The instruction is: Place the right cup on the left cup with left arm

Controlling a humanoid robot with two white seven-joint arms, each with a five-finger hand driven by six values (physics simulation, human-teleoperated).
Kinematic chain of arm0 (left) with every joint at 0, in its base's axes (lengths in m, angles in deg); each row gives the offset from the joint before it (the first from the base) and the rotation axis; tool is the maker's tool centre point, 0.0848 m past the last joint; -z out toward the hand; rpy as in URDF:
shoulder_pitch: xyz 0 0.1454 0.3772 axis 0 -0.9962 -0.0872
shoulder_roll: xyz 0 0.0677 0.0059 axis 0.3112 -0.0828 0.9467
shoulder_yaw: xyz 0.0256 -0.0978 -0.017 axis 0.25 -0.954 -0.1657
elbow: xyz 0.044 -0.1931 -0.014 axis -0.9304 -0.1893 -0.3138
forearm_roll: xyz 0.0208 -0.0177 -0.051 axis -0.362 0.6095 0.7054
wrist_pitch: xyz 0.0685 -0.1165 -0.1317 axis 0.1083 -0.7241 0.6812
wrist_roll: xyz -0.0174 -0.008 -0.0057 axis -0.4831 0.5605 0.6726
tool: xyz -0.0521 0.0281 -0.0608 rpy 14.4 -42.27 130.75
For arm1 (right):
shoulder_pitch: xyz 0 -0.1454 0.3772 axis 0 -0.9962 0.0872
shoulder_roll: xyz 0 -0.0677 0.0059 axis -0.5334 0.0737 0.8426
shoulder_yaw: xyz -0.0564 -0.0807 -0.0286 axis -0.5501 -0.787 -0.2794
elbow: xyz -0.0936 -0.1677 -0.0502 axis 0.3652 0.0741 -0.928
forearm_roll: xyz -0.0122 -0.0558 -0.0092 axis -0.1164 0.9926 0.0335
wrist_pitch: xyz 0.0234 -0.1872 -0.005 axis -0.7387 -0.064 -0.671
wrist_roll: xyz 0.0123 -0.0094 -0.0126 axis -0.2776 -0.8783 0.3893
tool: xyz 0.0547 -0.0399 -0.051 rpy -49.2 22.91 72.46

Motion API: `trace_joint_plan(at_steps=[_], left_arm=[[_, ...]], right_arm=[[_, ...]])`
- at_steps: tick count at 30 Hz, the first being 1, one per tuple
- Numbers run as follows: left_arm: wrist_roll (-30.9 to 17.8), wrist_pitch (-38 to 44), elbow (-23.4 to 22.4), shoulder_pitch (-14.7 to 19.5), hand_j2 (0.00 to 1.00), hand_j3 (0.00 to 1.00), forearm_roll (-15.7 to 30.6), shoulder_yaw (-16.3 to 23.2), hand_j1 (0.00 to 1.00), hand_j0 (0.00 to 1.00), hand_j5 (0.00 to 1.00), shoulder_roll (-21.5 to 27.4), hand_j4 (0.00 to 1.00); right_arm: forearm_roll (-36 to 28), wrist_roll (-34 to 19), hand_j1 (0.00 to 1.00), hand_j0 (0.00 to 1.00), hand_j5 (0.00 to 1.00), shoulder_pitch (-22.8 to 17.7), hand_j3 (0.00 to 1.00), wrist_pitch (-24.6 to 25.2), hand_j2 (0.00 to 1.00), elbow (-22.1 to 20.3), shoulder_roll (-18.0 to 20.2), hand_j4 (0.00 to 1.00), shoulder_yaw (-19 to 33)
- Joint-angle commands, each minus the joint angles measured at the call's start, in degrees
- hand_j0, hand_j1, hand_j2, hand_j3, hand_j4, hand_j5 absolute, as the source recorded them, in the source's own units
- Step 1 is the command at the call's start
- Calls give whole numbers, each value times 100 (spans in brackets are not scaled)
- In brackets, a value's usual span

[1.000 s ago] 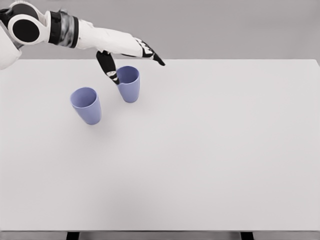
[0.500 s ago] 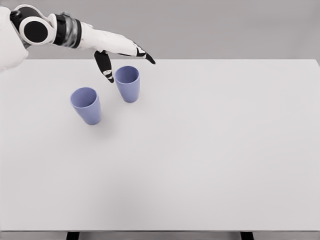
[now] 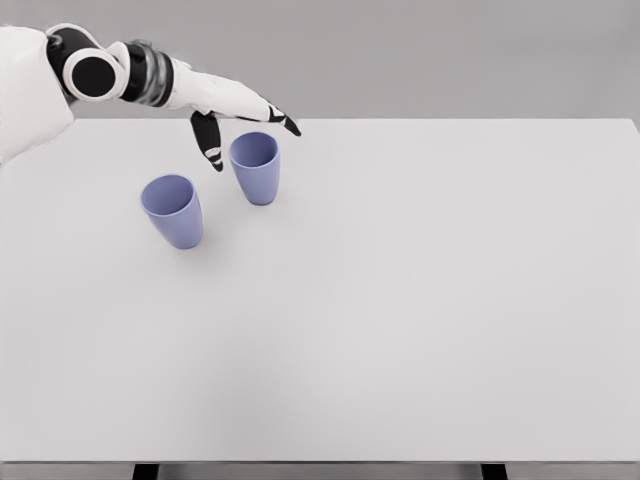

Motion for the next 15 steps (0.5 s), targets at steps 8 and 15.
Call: trace_joint_plan(at_steps=[8,15], left_arm=[[2,18,-368,-26,100,100,-129,-26,100,100,100,-202,100],[2,27,-641,-141,100,100,-287,-61,100,100,100,-405,100]], right_arm=[[-1,-1,100,100,100,0,100,1,100,-3,0,100,-3],[-1,-1,100,100,100,-9,100,1,100,5,0,100,6]])
